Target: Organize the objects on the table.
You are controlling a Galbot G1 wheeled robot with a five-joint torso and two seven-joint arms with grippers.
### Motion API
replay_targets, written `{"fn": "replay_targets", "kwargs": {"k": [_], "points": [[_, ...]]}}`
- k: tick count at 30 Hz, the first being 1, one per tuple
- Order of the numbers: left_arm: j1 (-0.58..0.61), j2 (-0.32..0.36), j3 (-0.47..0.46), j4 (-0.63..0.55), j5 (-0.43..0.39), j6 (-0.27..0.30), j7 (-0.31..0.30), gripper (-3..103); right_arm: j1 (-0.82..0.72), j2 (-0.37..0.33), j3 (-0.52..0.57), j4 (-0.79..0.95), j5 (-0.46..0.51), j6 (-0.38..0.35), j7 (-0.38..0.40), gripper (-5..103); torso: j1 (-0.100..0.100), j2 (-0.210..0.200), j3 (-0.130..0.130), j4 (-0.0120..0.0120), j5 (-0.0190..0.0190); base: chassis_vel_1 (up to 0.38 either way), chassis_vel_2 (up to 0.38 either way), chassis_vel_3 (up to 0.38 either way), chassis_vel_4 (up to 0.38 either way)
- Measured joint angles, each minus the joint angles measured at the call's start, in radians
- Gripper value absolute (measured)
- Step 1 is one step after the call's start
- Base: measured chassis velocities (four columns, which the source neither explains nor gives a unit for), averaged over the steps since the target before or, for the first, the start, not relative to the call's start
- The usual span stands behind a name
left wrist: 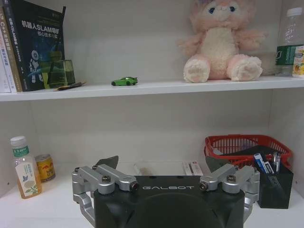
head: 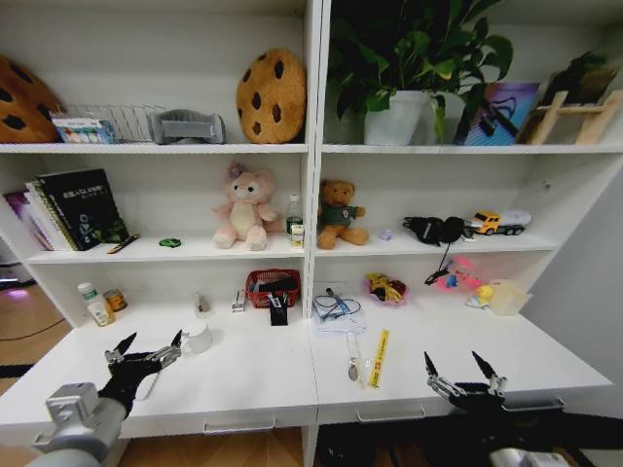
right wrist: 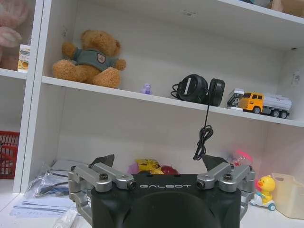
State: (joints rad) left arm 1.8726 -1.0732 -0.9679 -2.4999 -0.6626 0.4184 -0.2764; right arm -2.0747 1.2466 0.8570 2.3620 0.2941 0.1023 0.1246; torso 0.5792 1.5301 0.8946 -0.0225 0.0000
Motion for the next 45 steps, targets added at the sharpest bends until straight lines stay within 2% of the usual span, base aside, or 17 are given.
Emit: {"fn": "replay_targets", "kwargs": {"k": [18,20,23,25,34,38,40,45], "points": [[0.000,0.000,0.000,0.000,0.000,0.000,0.000,100,0.003,-0.002,-0.001,-0.002,0.002,-0.002,0.000,100,0.000,0.000,0.000,0.0000,0.0000,0.068,0.074,-0.072,-0.076],[0.000,0.000,0.000,0.000,0.000,0.000,0.000,100,0.003,-0.001,-0.001,-0.003,0.002,-0.002,0.000,100,0.000,0.000,0.000,-0.0002,0.0005,0.219,0.243,-0.216,-0.244],[0.000,0.000,0.000,0.000,0.000,0.000,0.000,100,0.003,-0.001,-0.001,-0.003,0.002,-0.002,0.000,100,0.000,0.000,0.000,0.0001,-0.0009,0.240,0.238,-0.263,-0.227],[0.000,0.000,0.000,0.000,0.000,0.000,0.000,100,0.003,-0.001,-0.001,-0.003,0.003,-0.002,0.000,100,0.000,0.000,0.000,0.0000,0.0004,0.251,0.257,-0.253,-0.258],[0.000,0.000,0.000,0.000,0.000,0.000,0.000,100,0.003,-0.002,-0.001,-0.003,0.003,-0.002,0.000,100,0.000,0.000,0.000,-0.0001,-0.0004,0.312,0.308,-0.315,-0.315],[0.000,0.000,0.000,0.000,0.000,0.000,0.000,100,0.003,-0.002,-0.002,-0.003,0.003,-0.002,0.000,100,0.000,0.000,0.000,0.0000,0.0006,0.355,0.373,-0.378,-0.351],[0.000,0.000,0.000,0.000,0.000,0.000,0.000,100,0.003,-0.002,-0.001,-0.003,0.003,-0.002,0.000,100,0.000,0.000,0.000,0.0000,-0.0008,0.338,0.362,-0.359,-0.342],[0.000,0.000,0.000,0.000,0.000,0.000,-0.001,100,0.003,-0.002,-0.002,-0.003,0.003,-0.002,0.000,100,0.000,0.000,0.000,-0.0002,-0.0007,0.254,0.279,-0.268,-0.256]]}}
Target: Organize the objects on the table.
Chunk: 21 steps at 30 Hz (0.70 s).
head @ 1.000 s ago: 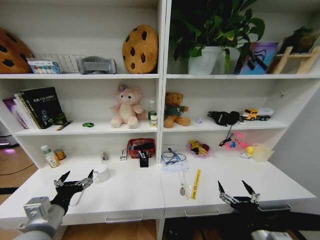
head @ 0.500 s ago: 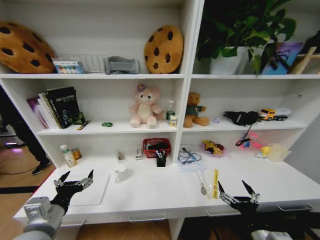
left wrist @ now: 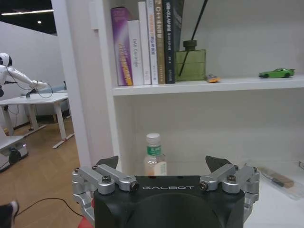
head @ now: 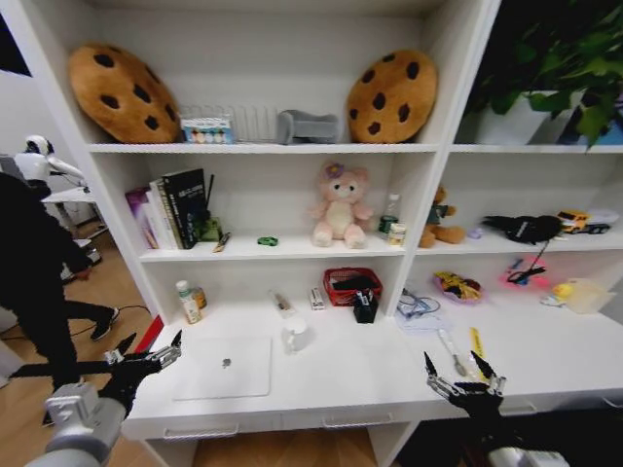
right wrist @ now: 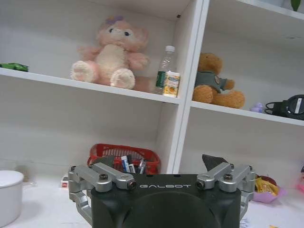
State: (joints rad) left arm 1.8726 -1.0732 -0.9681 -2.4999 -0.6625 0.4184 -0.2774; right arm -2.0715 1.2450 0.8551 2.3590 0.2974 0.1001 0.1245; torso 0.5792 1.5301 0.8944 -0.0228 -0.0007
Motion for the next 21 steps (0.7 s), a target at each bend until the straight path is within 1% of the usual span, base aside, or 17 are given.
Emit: {"fn": "replay_targets", "kwargs": {"k": [2,3,5,8,9,15,21], "points": [[0.000,0.000,0.000,0.000,0.000,0.000,0.000,100,0.000,0.000,0.000,0.000,0.000,0.000,0.000,100,0.000,0.000,0.000,-0.0002,0.0006,0.154,0.068,-0.084,-0.141],[0.000,0.000,0.000,0.000,0.000,0.000,0.000,100,0.000,0.000,0.000,0.000,0.000,0.000,0.000,100,0.000,0.000,0.000,0.0006,0.0005,0.056,0.005,0.046,-0.017],[0.000,0.000,0.000,0.000,0.000,0.000,0.000,100,0.000,0.000,0.000,0.000,0.000,0.000,0.000,100,0.000,0.000,0.000,0.0010,0.0006,0.026,0.028,0.046,-0.017],[0.000,0.000,0.000,0.000,0.000,0.000,0.000,100,0.000,0.000,0.000,0.000,0.000,0.000,0.000,100,0.000,0.000,0.000,0.0006,0.0015,-0.033,-0.017,0.060,0.039],[0.000,0.000,0.000,0.000,0.000,0.000,0.000,100,0.000,0.000,0.000,0.000,0.000,0.000,0.000,100,0.000,0.000,0.000,0.0002,0.0014,-0.111,-0.079,0.062,0.045],[0.000,0.000,0.000,0.000,0.000,0.000,0.001,100,0.000,0.000,0.001,0.000,0.000,0.000,0.001,100,0.000,0.000,0.000,-0.0001,0.0011,-0.047,-0.036,0.019,0.011],[0.000,0.000,0.000,0.000,0.000,0.000,0.001,100,0.000,0.000,0.001,0.000,0.000,0.000,0.001,100,0.000,0.000,0.000,0.0001,0.0008,0.137,0.088,-0.098,-0.065]]}}
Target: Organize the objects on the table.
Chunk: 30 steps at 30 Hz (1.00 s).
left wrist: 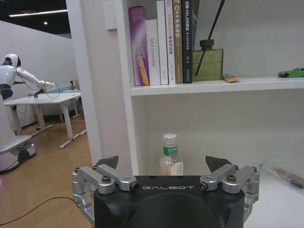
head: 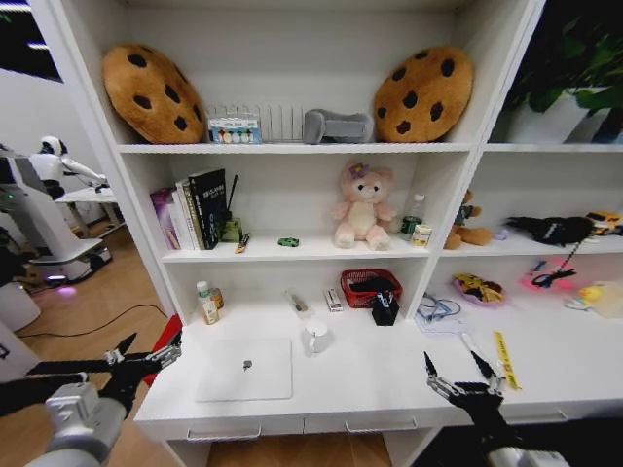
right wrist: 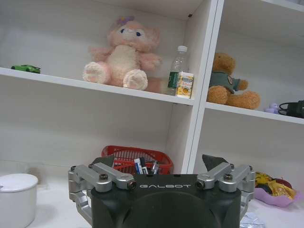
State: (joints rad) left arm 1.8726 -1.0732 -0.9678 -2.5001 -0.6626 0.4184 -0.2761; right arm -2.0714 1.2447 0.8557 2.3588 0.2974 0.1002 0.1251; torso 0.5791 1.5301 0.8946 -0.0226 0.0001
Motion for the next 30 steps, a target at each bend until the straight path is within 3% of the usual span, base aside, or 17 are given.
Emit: {"fn": "replay_targets", "kwargs": {"k": [9,30], "points": [[0.000,0.000,0.000,0.000,0.000,0.000,-0.001,100,0.000,0.000,0.000,0.000,0.000,0.000,0.000,100,0.000,0.000,0.000,0.0001,-0.0003,0.104,0.127,-0.114,-0.108],[0.000,0.000,0.000,0.000,0.000,0.000,0.000,100,0.000,0.000,0.000,0.000,0.000,0.000,0.000,100,0.000,0.000,0.000,0.0001,-0.0002,0.002,-0.019,-0.012,0.021]]}}
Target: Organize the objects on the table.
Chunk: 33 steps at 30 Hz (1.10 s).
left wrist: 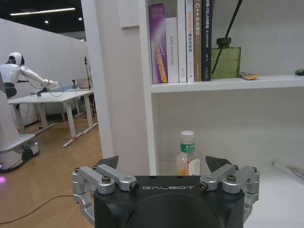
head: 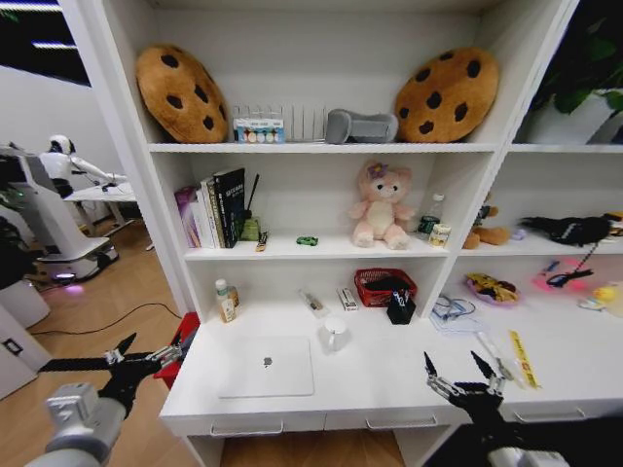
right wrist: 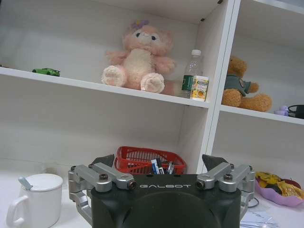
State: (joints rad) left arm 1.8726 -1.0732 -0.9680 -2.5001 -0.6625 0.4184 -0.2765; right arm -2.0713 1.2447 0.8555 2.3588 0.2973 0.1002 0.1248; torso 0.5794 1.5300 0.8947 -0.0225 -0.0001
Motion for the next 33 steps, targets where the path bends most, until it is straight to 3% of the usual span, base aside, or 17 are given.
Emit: {"fn": "replay_targets", "kwargs": {"k": [11,13,16,24,27,29,31,33], "points": [[0.000,0.000,0.000,0.000,0.000,0.000,0.000,100,0.000,0.000,0.000,0.000,0.000,0.000,0.000,100,0.000,0.000,0.000,0.0000,0.0006,0.162,-0.167,-0.164,0.180],[0.000,0.000,0.000,0.000,0.000,0.000,0.000,100,0.000,0.000,0.000,0.000,0.000,0.000,0.000,100,0.000,0.000,0.000,0.0001,-0.0006,0.259,-0.260,-0.260,0.239],[0.000,0.000,0.000,0.000,0.000,0.000,0.001,100,0.000,0.000,0.000,0.000,0.000,0.000,0.000,100,0.000,0.000,0.000,-0.0001,0.0008,0.273,-0.260,-0.266,0.268],[0.000,0.000,0.000,0.000,0.000,0.000,0.001,100,0.000,0.000,0.000,0.000,0.000,0.000,0.000,100,0.000,0.000,0.000,0.0001,-0.0007,0.316,-0.333,-0.329,0.327],[0.000,0.000,0.000,0.000,0.000,0.000,0.001,100,0.000,0.000,0.000,0.000,0.000,0.000,0.000,100,-0.002,0.001,-0.001,-0.0001,0.0010,0.275,-0.299,-0.304,0.281],[0.000,0.000,0.000,0.000,0.000,0.000,0.000,100,0.000,0.000,0.000,0.000,0.000,0.000,0.000,100,-0.002,0.001,-0.001,0.0009,-0.0009,0.188,-0.050,-0.203,0.245],[0.000,0.000,0.000,0.000,0.000,0.000,0.000,100,0.000,0.000,0.000,0.000,0.000,0.000,0.000,100,-0.002,0.001,-0.001,-0.0006,0.0005,0.027,-0.030,-0.111,0.090],[0.000,0.000,0.000,0.000,0.000,0.000,0.000,100,0.000,0.000,0.000,0.000,0.000,0.000,0.000,100,-0.001,0.001,0.000,-0.0005,0.0006,-0.021,-0.009,-0.095,0.032]]}}
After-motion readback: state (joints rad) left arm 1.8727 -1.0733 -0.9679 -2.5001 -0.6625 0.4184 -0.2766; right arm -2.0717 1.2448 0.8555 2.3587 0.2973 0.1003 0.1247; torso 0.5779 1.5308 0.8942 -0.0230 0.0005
